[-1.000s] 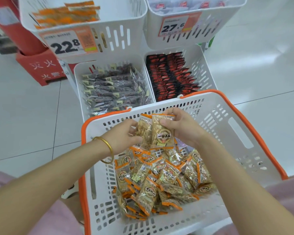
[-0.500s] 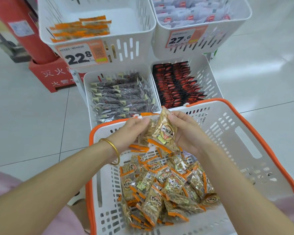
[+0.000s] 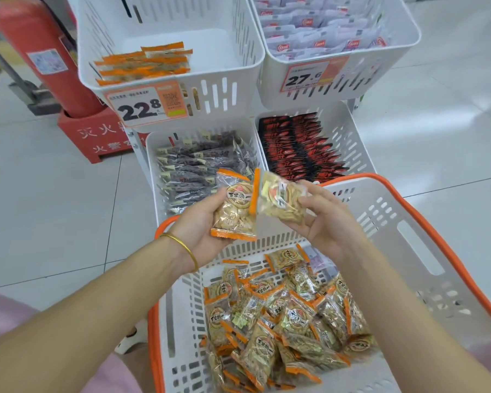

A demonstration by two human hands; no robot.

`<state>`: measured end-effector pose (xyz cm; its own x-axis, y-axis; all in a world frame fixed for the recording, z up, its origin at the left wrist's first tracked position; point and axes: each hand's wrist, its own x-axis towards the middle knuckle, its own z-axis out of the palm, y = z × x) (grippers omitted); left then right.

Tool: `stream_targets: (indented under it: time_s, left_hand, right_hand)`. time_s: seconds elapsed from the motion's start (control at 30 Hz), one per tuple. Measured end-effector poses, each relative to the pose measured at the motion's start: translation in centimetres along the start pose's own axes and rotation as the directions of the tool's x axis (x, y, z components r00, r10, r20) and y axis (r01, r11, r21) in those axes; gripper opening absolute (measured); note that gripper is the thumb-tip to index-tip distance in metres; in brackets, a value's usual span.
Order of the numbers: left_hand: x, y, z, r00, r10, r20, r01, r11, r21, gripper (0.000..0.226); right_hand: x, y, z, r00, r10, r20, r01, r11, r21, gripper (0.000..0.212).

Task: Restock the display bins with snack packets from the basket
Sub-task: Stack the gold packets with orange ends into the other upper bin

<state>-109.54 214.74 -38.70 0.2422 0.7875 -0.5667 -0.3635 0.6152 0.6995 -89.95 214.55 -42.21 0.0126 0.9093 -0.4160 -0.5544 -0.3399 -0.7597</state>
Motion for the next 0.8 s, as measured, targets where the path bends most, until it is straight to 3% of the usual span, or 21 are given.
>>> stream_targets:
  time_s: [0.13, 0.2, 0.3, 0.47, 0.6, 0.7, 0.8]
  left_hand:
    - [-0.1, 0.0, 0.2, 0.995, 0.088, 0.048, -0.088, 0.996, 0.011, 0.036]
    - [-0.2, -0.1, 0.3, 0.992, 0.114, 0.053, -0.114, 0.993, -0.004, 0.036]
    - [-0.3, -0.2, 0.3, 0.984, 0.156, 0.082, -0.158, 0.987, 0.021, 0.038]
    - [-0.6, -0.6, 0.3, 0.952, 0.291, 0.090, -0.305, 0.905, 0.296, 0.044]
    - [-0.4, -0.2, -0.1, 0.921, 0.383, 0.063, -0.360, 0.781, 0.510, 0.038]
    - [-0.8, 2.2, -0.1, 0.913, 0.386, 0.131, -0.385, 0.714, 0.585, 0.038]
    - [-1.2, 6.2, 0.2, 0.876, 0.412, 0.253, -0.468, 0.594, 0.654, 0.041]
  right_hand:
    - [-0.4, 0.4, 0.7, 0.998, -0.036, 0.054, 0.037, 0.999, -0.014, 0.026]
    - [-0.5, 0.9, 0.9, 0.995, -0.087, 0.042, 0.093, 0.979, -0.179, 0.017]
    - [-0.7, 1.6, 1.5, 0.986, -0.166, -0.010, 0.148, 0.900, -0.409, 0.022]
    - [-1.8, 2.1, 3.2, 0.961, -0.271, 0.062, 0.261, 0.801, -0.539, 0.022]
    - [-2.2, 1.2, 4.0, 0.920, -0.360, 0.155, 0.357, 0.607, -0.710, 0.020]
    - [-1.8, -1.7, 5.2, 0.907, -0.349, 0.237, 0.409, 0.586, -0.700, 0.049]
    - [-0.4, -6.4, 8.5, 0.898, -0.138, 0.419, 0.391, 0.689, -0.611, 0.081]
